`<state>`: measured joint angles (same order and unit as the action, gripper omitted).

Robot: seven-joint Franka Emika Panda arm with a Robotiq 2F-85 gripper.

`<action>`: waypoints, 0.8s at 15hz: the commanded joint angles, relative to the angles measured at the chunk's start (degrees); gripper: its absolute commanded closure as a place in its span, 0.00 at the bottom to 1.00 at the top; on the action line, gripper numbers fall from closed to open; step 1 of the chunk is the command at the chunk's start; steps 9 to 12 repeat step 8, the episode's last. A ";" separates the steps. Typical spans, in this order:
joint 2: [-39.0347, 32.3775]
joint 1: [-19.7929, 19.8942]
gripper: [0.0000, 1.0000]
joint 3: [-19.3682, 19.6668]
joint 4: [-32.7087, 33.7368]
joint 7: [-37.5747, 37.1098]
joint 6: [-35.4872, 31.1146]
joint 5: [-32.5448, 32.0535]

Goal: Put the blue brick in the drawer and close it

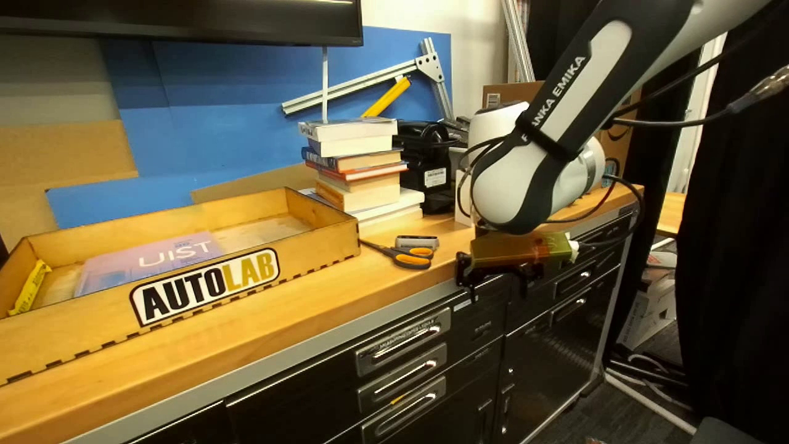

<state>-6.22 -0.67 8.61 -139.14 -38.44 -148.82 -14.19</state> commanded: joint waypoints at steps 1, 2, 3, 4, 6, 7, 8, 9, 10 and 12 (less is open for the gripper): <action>13.98 2.34 0.00 -1.89 -8.15 14.15 0.19 7.33; 17.00 2.50 0.00 -1.82 -8.98 18.37 0.89 9.56; 20.25 2.29 0.00 -2.03 -9.47 22.86 3.28 11.81; 23.46 1.95 0.00 -2.02 -10.00 26.81 4.94 13.96; 18.58 3.23 0.00 -3.05 -7.23 24.55 4.72 14.17; 21.52 3.01 0.00 -3.00 -7.63 27.30 6.85 16.40; 23.86 2.94 0.00 -2.99 -8.14 28.48 8.14 17.21; 23.86 2.94 0.00 -2.99 -8.14 28.48 8.14 17.21; 23.86 2.94 0.00 -2.99 -8.14 28.48 8.14 17.21; 23.86 2.94 0.00 -2.99 -8.14 28.48 8.14 17.21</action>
